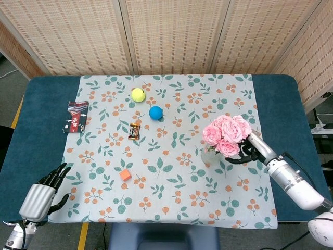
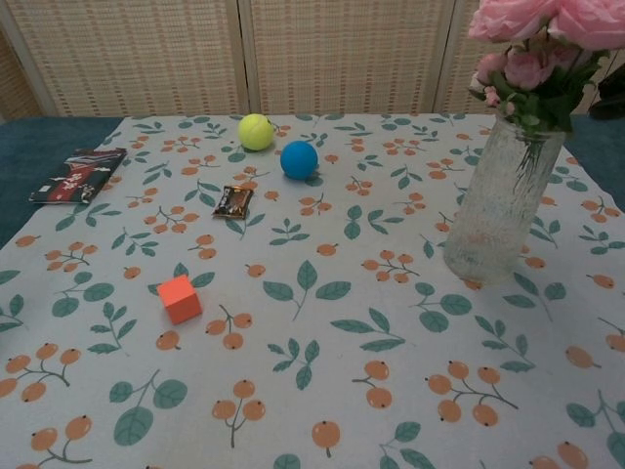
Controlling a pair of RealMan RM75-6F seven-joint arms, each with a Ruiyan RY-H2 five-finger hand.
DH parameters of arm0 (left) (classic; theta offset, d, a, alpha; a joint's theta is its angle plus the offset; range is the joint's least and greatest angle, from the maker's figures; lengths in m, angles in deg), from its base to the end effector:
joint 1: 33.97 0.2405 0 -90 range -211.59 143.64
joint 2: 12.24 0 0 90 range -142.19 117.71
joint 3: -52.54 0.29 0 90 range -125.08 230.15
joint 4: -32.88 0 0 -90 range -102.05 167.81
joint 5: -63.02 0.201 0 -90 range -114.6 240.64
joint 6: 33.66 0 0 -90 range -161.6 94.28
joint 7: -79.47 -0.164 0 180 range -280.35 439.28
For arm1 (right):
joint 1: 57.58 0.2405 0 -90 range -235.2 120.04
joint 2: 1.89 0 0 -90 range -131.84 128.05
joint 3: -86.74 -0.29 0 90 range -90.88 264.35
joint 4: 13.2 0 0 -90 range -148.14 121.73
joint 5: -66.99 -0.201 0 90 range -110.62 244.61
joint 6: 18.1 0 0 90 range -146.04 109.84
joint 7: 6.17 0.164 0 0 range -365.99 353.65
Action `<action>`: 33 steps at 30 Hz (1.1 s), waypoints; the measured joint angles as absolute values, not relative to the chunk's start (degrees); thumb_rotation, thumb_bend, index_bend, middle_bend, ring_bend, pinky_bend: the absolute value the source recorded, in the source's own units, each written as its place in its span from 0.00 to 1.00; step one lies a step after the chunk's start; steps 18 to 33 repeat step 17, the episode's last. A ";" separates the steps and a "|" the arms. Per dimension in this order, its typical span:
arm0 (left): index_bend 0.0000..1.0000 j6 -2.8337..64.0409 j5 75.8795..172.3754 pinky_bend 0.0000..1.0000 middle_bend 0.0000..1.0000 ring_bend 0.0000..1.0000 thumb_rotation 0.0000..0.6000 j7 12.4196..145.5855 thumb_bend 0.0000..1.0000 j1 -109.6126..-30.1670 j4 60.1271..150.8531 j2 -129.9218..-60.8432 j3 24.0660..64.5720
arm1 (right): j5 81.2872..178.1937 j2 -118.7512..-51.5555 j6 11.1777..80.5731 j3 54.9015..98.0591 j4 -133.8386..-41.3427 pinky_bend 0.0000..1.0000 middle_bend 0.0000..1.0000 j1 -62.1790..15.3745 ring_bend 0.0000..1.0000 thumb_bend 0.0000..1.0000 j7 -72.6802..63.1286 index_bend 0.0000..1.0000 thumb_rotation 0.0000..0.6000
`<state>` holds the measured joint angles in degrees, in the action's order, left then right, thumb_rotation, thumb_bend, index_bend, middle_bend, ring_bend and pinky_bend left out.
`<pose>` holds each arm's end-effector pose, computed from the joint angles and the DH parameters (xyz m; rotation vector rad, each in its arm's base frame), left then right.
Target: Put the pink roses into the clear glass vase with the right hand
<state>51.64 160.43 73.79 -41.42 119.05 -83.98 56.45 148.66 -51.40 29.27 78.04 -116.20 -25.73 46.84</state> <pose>-0.3179 0.1898 0.1147 -1.6745 -0.8017 -0.9228 -0.2241 -0.3330 0.1765 1.4488 -1.8263 1.2435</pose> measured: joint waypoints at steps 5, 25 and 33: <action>0.04 51.50 160.29 0.39 0.03 0.16 1.00 74.02 0.35 -41.49 118.86 -84.07 56.39 | 153.96 -51.22 38.04 80.27 -114.57 1.00 0.73 -29.57 0.68 0.07 39.36 0.00 1.00; 0.04 51.07 160.23 0.39 0.03 0.16 1.00 73.51 0.35 -41.68 118.53 -84.45 56.41 | 150.20 -60.55 54.92 82.44 -108.08 0.85 0.27 -41.98 0.34 0.02 -14.15 0.00 1.00; 0.04 51.07 160.23 0.39 0.03 0.16 1.00 73.51 0.35 -41.68 118.53 -84.45 56.41 | 150.20 -60.55 54.92 82.44 -108.08 0.85 0.27 -41.98 0.34 0.02 -14.15 0.00 1.00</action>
